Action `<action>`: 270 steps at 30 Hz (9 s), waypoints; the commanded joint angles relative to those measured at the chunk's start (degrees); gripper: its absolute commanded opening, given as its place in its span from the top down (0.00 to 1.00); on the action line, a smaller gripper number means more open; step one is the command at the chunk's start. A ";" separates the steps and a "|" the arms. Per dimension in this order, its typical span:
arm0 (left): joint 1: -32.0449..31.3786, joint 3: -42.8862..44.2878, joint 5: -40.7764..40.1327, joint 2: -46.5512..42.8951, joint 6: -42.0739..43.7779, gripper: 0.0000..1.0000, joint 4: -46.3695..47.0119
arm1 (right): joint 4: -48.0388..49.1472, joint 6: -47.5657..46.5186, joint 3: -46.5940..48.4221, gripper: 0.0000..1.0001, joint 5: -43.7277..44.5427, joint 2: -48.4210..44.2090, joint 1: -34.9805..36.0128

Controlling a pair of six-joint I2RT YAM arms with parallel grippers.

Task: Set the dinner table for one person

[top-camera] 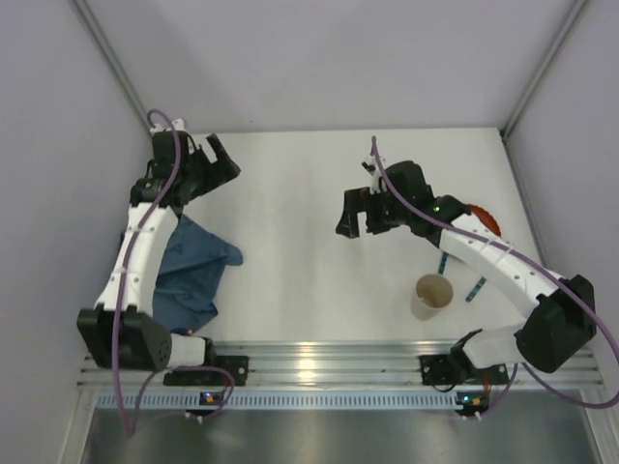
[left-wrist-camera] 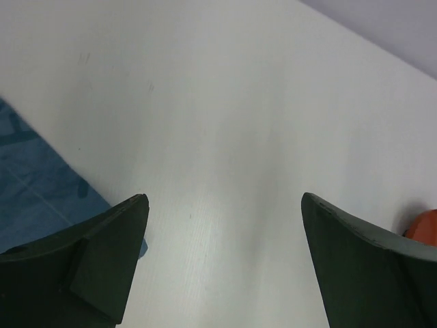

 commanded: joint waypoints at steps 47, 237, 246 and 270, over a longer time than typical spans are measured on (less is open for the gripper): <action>-2.27 -28.95 -31.84 -6.95 -26.84 0.01 -6.58 | -1.17 4.73 4.63 0.00 -17.31 12.87 11.99; -19.85 14.95 -8.81 27.53 -16.64 0.17 -13.52 | -42.47 1.03 9.29 0.00 18.02 -6.47 -24.40; -9.75 -8.36 -4.42 17.41 -15.06 0.18 -5.17 | -44.59 6.05 -0.80 0.00 16.53 -17.19 -24.40; -9.56 -29.03 -2.57 10.82 -18.75 0.19 1.96 | -40.90 7.01 -8.73 0.05 15.83 -20.19 -24.40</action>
